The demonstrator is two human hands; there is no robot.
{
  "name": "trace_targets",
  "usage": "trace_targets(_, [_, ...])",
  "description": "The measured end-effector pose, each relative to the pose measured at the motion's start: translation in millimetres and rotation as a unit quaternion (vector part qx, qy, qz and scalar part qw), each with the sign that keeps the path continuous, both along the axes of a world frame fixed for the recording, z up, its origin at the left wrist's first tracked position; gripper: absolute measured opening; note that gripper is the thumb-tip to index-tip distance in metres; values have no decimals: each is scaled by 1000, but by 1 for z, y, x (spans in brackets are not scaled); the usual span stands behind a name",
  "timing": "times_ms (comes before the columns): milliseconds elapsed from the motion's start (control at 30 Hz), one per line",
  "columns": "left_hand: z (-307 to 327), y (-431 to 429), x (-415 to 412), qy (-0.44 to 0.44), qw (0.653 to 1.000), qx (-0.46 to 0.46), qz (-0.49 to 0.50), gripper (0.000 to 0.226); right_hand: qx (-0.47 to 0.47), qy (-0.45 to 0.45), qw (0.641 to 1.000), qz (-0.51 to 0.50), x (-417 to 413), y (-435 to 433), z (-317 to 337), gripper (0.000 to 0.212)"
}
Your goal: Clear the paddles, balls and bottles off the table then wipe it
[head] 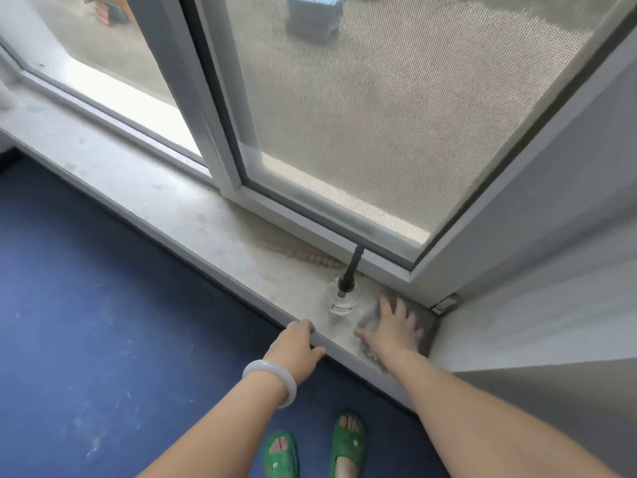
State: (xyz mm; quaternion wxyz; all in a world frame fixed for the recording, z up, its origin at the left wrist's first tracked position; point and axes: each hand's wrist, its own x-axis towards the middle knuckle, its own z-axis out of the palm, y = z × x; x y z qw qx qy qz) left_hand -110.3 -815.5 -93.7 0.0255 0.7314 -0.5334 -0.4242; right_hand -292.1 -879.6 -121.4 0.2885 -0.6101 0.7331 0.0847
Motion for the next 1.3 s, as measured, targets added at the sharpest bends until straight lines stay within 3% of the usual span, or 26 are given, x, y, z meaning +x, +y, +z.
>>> trace_targets(100, [-10,-15,5,12,1000,-16,-4,48,-36,37,999,11,1,6,-14,85])
trace_targets(300, [-18,-50,-1,41,992,-119,-23,84,-81,-11,996,-35,-3,11,-29,72])
trace_targets(433, [-31,-78,-10,113,978,-174,-39,102,-91,-23,994,-52,-2,10,-37,58])
trace_targets(567, [-39,-92,-27,209,958,-198,-7,76,-114,-31,991,-61,-4,11,-43,56])
trace_targets(733, [-42,-92,-39,227,948,-215,66,28,-122,-47,989,-64,-6,14,-46,57])
trace_targets(1100, [-41,-57,-19,232,947,-187,119,18,-119,-56,990,-53,-3,21,-40,50])
trace_targets(1300, [-26,-37,-6,260,943,-143,148,20,-58,-90,994,-36,4,33,-31,40])
